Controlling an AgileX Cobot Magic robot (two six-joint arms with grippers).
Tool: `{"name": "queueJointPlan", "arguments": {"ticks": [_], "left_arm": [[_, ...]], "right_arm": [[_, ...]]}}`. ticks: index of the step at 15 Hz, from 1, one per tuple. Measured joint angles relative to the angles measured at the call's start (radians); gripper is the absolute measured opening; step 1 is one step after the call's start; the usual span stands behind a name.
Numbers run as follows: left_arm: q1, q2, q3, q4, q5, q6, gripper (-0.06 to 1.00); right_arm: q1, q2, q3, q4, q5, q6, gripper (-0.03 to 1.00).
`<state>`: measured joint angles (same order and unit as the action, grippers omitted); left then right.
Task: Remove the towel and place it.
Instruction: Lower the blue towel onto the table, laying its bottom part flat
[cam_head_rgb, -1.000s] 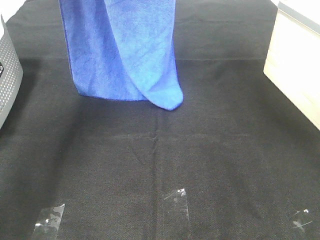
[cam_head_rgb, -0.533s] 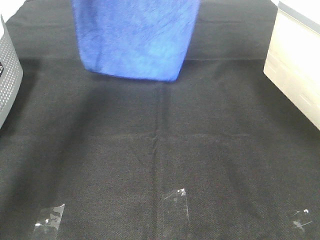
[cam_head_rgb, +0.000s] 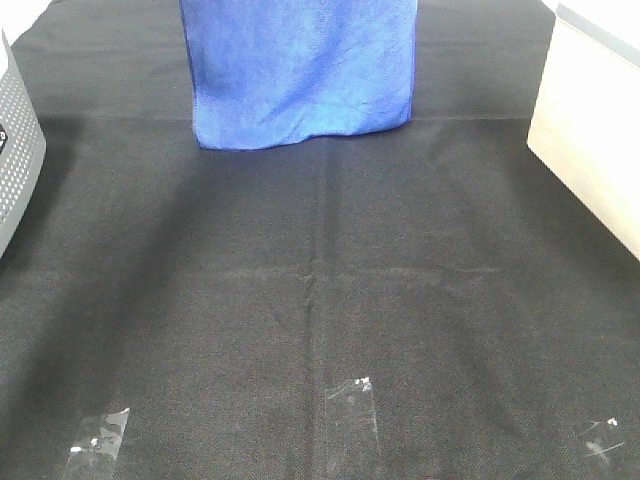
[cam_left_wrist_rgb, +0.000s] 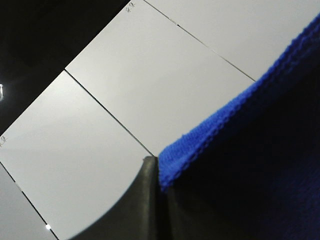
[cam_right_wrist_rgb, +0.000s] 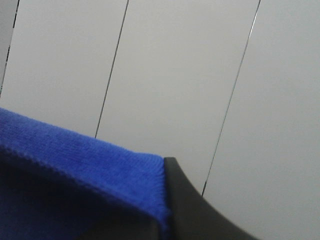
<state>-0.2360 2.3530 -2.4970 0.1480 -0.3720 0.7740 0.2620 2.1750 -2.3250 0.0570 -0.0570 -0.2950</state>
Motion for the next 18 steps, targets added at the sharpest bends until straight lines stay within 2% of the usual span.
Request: {"name": "queueJointPlan", "arguments": {"ticks": [3, 5, 6, 7, 11, 13, 15, 18], "left_arm": [[0.0, 0.0, 0.0, 0.0, 0.018, -0.016, 0.0], [-0.009, 0.0, 0.0, -0.001, 0.164, -0.078, 0.0], [-0.02, -0.006, 0.0, -0.001, 0.257, -0.099, 0.0], [-0.04, -0.02, 0.0, -0.002, 0.393, -0.12, 0.0], [-0.079, -0.153, 0.0, -0.014, 1.004, -0.188, 0.0], [-0.08, -0.216, 0.0, -0.042, 1.254, -0.234, 0.0], [-0.08, -0.269, 0.0, -0.085, 1.41, -0.297, 0.0], [-0.08, -0.322, -0.002, -0.121, 1.562, -0.395, 0.0]], "right_arm": [[0.0, 0.0, 0.0, 0.01, 0.057, 0.008, 0.01], [0.0, -0.004, 0.0, 0.052, 0.216, 0.012, 0.01], [0.0, -0.01, 0.0, 0.063, 0.308, 0.013, 0.01], [0.0, -0.023, 0.0, 0.072, 0.407, 0.013, 0.01], [-0.001, -0.112, 0.0, 0.091, 0.78, 0.016, 0.01], [-0.001, -0.155, -0.001, 0.106, 0.934, 0.024, 0.01], [0.001, -0.191, -0.001, 0.142, 1.051, 0.024, 0.01], [0.001, -0.239, -0.001, 0.199, 1.162, 0.029, 0.01]]}}
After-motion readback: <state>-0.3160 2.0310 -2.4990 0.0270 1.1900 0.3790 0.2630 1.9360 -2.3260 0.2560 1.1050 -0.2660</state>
